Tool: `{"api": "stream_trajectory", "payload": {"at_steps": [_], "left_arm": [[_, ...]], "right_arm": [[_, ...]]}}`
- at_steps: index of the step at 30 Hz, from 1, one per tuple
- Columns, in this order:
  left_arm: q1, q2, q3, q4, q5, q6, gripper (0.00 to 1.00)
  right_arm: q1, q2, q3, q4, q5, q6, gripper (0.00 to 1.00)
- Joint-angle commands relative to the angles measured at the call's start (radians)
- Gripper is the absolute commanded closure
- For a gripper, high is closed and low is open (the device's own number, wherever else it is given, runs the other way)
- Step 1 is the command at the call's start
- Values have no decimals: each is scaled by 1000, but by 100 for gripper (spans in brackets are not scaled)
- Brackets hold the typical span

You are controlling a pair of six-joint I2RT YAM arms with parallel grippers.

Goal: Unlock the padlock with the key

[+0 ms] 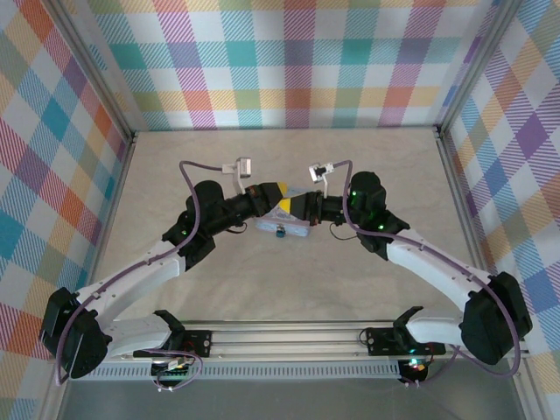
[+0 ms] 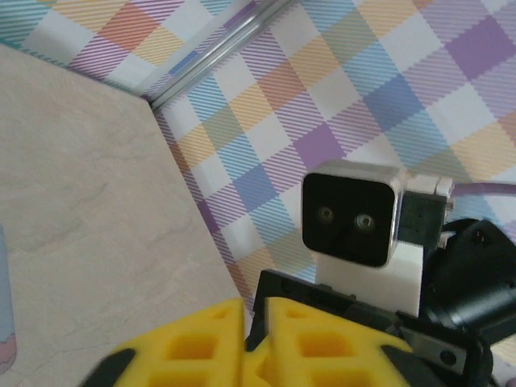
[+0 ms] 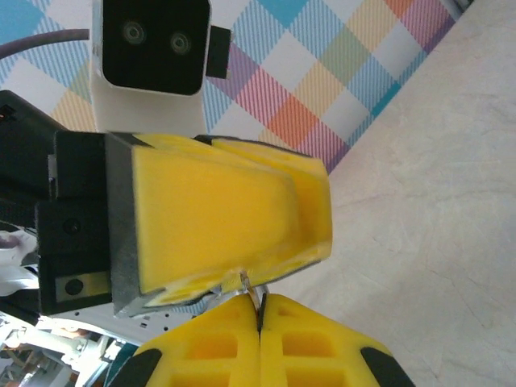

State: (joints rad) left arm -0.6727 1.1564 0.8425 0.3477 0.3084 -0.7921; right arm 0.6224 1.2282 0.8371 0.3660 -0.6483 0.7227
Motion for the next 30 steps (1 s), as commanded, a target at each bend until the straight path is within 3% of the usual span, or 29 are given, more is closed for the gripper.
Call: {"api": "stream_trajectory", "payload": {"at_steps": [1,7,11,14,21,30], "left_arm": [[-5,-26,33,-52,-48,33,71],[-4,-37,48,-158,-111,84,48],[-4,-25,50,-233,-162,125,32],[-5,5,54,-289,-203,172,27],[-16,150,75,-412,-260,286,25],[-94,454,306,-525,-202,417,30]], "right_arm": [[5,-38,23,-118,36,-93,100],[1,-93,44,-372,185,-244,100],[-47,-156,18,-455,256,-264,100],[-104,-191,0,-519,291,-252,100],[-231,-222,-68,-626,379,-184,100],[-261,-208,-98,-690,495,-171,100]]}}
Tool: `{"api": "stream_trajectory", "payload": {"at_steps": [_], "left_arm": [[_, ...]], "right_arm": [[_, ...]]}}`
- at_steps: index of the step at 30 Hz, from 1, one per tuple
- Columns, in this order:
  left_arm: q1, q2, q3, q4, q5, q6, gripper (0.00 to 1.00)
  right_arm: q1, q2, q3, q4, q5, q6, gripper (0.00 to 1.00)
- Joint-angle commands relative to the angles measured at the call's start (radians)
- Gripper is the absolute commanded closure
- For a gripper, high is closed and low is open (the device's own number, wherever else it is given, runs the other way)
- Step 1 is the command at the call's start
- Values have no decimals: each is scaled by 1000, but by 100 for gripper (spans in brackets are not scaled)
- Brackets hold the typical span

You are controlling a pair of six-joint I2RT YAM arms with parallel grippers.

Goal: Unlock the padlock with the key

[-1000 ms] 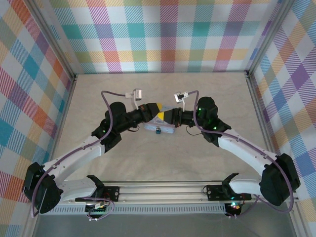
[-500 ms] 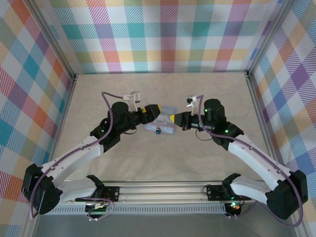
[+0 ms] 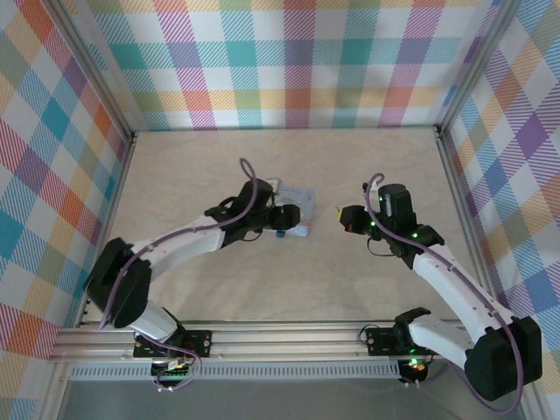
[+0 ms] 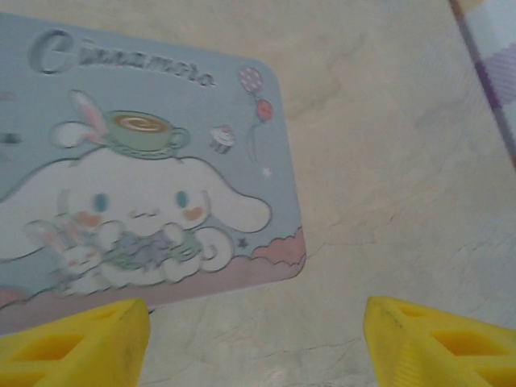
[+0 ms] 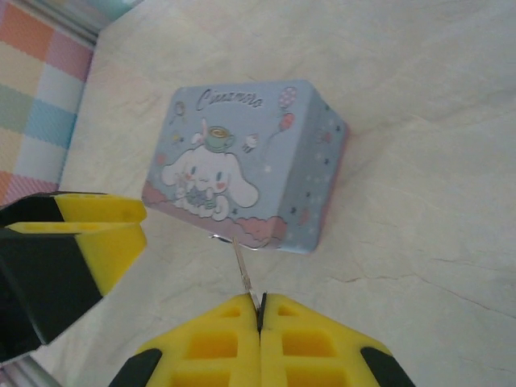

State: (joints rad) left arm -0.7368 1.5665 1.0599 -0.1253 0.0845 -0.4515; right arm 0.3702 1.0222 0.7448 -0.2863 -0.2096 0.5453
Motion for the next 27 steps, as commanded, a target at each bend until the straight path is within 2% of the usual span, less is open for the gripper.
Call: {"api": "stream_trajectory", "payload": {"at_steps": [1,7,18,27], "left_arm": [[-41,68,115,-67,23,82,30],[-76,190,234,-144,-18,99,30],[-78,274,252,-184,-9,88,30],[-126,272,222,-172,-37,93,30]], "right_arm": [[-10,-1,-4,-47,64,2,100],[-24,-5,1,-95,82,-18,100],[-32,-8,-2,-85,72,-25,100],[-49,-9,-5,-91,58,-30,100]]}}
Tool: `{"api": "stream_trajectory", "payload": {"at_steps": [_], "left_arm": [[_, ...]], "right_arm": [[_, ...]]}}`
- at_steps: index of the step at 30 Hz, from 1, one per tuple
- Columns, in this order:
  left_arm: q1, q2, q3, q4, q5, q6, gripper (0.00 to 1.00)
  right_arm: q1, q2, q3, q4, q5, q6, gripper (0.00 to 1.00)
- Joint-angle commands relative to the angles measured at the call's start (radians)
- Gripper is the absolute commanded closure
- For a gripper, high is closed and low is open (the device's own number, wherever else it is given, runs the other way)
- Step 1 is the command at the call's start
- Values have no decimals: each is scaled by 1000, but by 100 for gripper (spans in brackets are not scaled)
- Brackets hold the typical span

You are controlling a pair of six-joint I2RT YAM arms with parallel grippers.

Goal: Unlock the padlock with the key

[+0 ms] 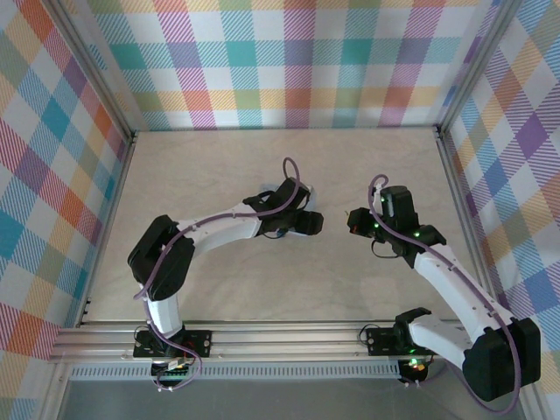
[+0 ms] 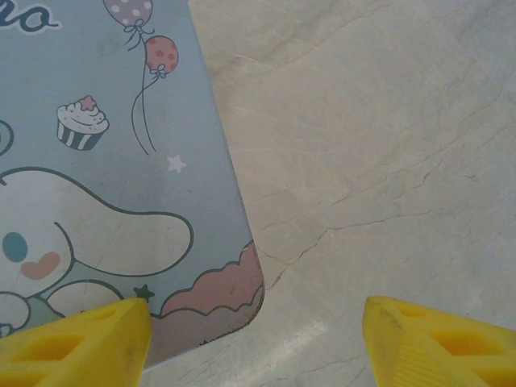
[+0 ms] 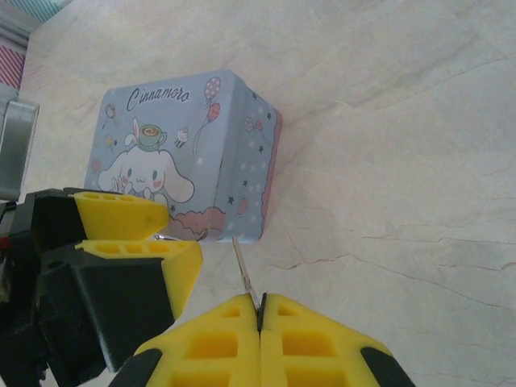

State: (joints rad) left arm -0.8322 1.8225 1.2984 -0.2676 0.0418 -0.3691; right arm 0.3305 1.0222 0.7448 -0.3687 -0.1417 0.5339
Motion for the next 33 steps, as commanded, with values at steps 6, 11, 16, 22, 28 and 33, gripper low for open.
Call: {"api": "stream_trajectory", "payload": {"at_steps": [6,11,16,22,28,33], "left_arm": [[-50,-15,-40,6,12,1,30],[-51,-32,-48,23,17,-3,31],[-51,-69,-108,43,17,-22,32],[-50,-136,-192,56,3,-37,32],[-51,-216,-233,95,3,-58,31],[-48,-315,-275,112,-42,-85,27]], "right_arm": [[-12,8,-9,-4,-14,-28,100],[-12,32,-12,-2,-12,-38,100],[-12,48,-15,8,-18,-37,100],[-11,65,-13,12,-26,-42,100],[-12,114,-38,142,-188,-17,100],[-1,188,-41,262,-305,27,100]]}}
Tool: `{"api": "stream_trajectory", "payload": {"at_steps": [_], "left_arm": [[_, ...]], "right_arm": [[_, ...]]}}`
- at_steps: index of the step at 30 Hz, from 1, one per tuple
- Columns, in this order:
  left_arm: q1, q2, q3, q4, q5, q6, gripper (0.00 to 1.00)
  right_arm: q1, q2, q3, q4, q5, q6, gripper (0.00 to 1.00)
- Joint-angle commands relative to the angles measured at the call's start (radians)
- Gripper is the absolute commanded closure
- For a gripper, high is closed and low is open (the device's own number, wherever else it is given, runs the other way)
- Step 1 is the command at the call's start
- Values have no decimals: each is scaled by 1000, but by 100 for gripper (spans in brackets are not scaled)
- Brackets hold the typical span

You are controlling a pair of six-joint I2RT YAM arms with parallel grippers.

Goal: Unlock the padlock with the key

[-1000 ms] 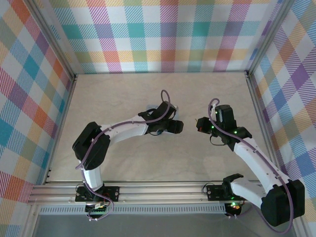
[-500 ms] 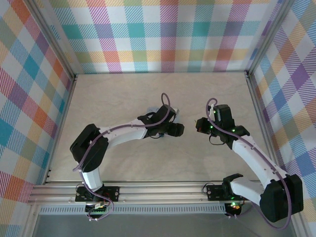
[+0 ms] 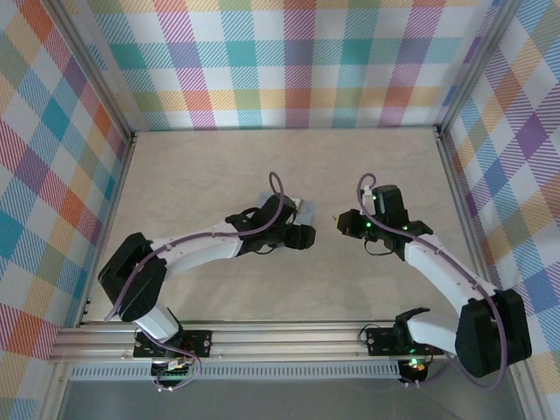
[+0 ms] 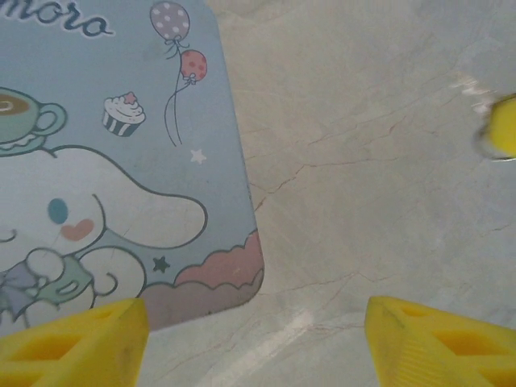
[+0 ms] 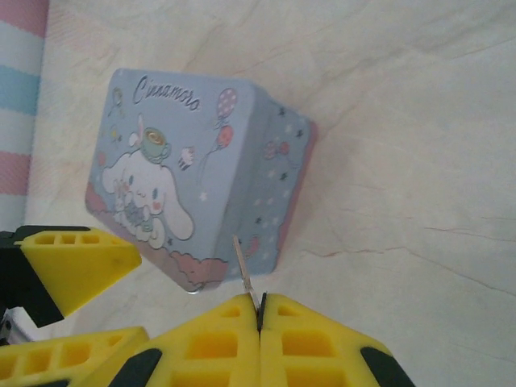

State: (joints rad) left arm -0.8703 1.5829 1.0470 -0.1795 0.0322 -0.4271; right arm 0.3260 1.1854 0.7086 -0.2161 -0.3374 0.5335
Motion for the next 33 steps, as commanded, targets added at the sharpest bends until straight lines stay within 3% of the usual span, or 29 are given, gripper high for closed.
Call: {"api": "stream_trajectory", "payload": {"at_steps": [1,8,16,33], "left_arm": [[-6,-100,-38,21,-47,-28,26],[70,-247,-212,53,-35,-66,26],[171,-318,-484,331,79,-102,29],[177,-177,-539,541,50,29,31]], "right_arm": [[11,42,1,123,-117,33,100],[90,184,54,218,-150,56,100],[150,342,134,293,-169,74,100],[154,504,157,207,-133,45,100]]}}
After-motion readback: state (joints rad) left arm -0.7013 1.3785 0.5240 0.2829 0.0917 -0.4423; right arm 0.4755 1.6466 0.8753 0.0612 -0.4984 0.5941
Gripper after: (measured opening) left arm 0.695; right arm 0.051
